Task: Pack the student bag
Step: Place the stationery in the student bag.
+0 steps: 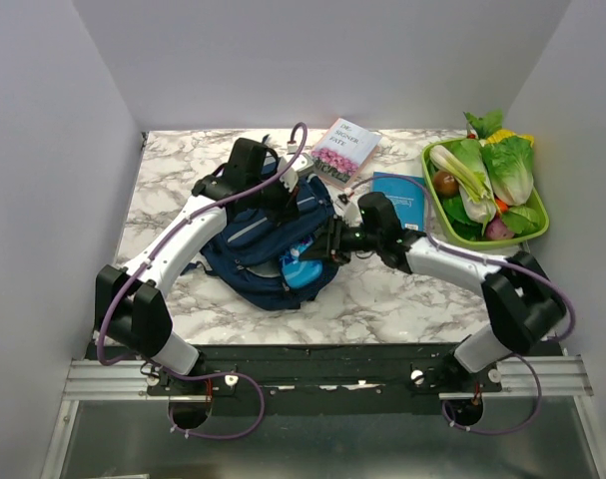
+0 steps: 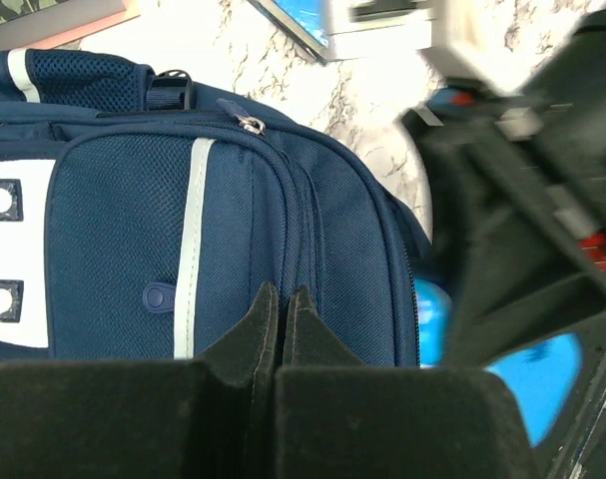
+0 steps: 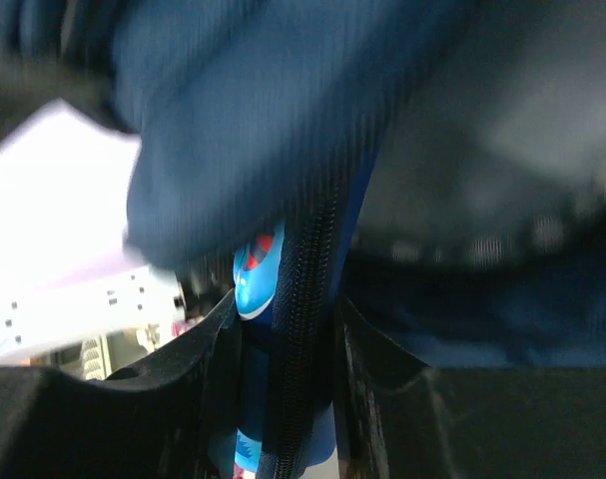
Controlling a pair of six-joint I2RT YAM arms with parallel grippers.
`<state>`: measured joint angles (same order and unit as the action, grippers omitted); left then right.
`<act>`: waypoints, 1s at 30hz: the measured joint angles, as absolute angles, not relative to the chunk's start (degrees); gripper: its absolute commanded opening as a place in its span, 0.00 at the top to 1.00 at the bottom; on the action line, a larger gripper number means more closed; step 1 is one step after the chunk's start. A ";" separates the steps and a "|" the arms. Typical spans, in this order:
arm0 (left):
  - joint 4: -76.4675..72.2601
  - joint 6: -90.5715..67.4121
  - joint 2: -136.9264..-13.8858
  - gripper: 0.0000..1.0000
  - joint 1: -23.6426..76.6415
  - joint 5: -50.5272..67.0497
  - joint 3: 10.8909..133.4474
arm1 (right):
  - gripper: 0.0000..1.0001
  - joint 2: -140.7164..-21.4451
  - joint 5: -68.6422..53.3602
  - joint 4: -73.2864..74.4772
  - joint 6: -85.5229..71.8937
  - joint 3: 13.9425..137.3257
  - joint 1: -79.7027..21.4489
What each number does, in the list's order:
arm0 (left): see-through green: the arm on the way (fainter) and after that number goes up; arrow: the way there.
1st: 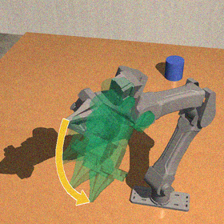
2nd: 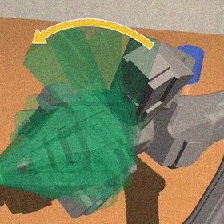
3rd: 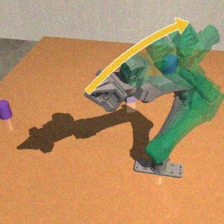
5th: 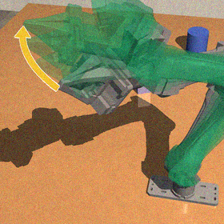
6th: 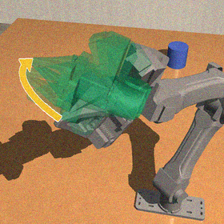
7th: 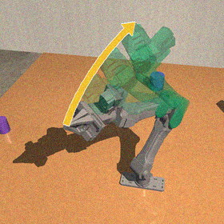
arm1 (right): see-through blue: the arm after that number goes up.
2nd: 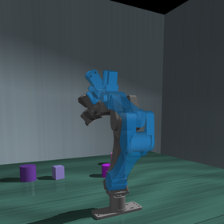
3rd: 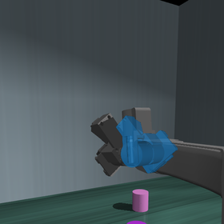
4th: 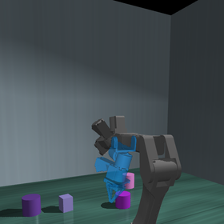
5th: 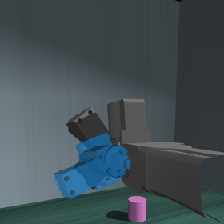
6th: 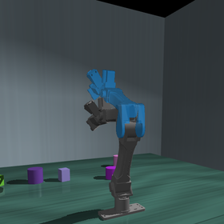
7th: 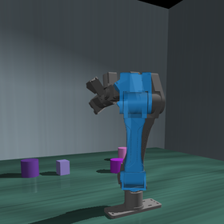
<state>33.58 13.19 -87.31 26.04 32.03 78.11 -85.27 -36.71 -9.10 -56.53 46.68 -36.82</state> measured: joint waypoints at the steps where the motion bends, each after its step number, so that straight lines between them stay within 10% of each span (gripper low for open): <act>1: 33.56 13.10 -87.22 1.00 26.02 32.18 78.11 | 0.80 -88.27 -36.53 -8.75 -56.66 49.63 -36.84; 8: 32.86 13.04 -85.86 1.00 24.88 31.00 78.11 | 0.77 -102.41 -32.05 -6.11 -57.60 67.29 -37.58; 16: 31.57 13.30 -85.82 1.00 22.09 26.87 78.22 | 0.00 -109.62 -23.46 -8.71 -57.49 73.03 -39.38; 30: 32.25 11.07 -85.52 1.00 23.16 33.67 77.71 | 0.40 -96.14 -5.50 -8.27 -46.59 59.31 -42.37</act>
